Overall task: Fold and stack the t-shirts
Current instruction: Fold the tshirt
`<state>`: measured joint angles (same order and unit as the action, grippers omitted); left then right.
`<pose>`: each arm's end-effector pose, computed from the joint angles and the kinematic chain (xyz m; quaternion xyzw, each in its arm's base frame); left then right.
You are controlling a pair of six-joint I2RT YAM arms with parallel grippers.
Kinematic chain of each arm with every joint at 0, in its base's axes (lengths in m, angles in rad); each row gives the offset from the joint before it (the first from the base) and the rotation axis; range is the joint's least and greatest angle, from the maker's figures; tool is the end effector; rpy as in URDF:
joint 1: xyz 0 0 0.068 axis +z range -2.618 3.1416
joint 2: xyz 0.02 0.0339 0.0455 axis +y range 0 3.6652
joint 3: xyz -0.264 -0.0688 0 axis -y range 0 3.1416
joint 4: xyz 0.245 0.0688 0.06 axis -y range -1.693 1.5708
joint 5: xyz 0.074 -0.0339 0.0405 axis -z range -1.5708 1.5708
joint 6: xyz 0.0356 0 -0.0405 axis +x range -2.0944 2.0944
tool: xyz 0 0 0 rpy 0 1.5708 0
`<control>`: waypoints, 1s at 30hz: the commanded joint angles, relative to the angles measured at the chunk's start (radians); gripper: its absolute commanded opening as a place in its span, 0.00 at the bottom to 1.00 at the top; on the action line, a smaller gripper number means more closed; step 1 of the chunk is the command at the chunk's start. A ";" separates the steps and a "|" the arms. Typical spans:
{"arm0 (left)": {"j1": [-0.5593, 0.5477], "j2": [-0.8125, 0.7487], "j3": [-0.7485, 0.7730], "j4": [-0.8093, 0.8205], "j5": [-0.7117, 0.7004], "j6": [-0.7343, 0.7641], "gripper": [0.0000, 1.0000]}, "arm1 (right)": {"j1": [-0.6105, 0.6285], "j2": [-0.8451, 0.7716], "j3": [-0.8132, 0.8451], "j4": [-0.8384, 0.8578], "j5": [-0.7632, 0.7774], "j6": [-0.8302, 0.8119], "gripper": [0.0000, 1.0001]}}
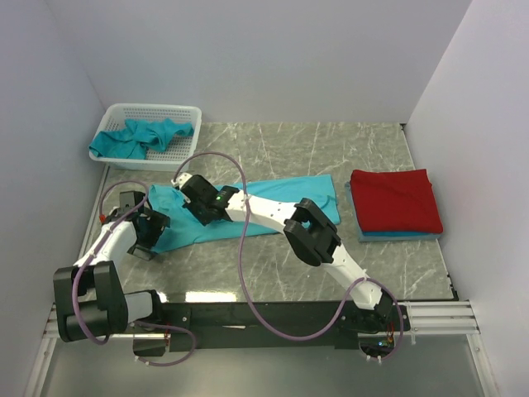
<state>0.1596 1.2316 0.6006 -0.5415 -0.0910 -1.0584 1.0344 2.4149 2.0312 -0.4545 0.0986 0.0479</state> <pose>0.2047 0.0362 0.1655 -0.5675 0.7980 -0.0457 0.1974 0.2790 0.4625 0.1715 -0.4260 0.8297 0.1448 0.3303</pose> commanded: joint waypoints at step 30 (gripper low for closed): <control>0.009 0.062 0.005 -0.011 -0.039 0.023 1.00 | -0.146 0.029 0.104 0.073 -0.008 0.041 0.05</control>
<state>0.1604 1.2633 0.6231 -0.5541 -0.0933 -1.0504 0.9031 2.4359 2.0918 -0.4080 0.0856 0.0772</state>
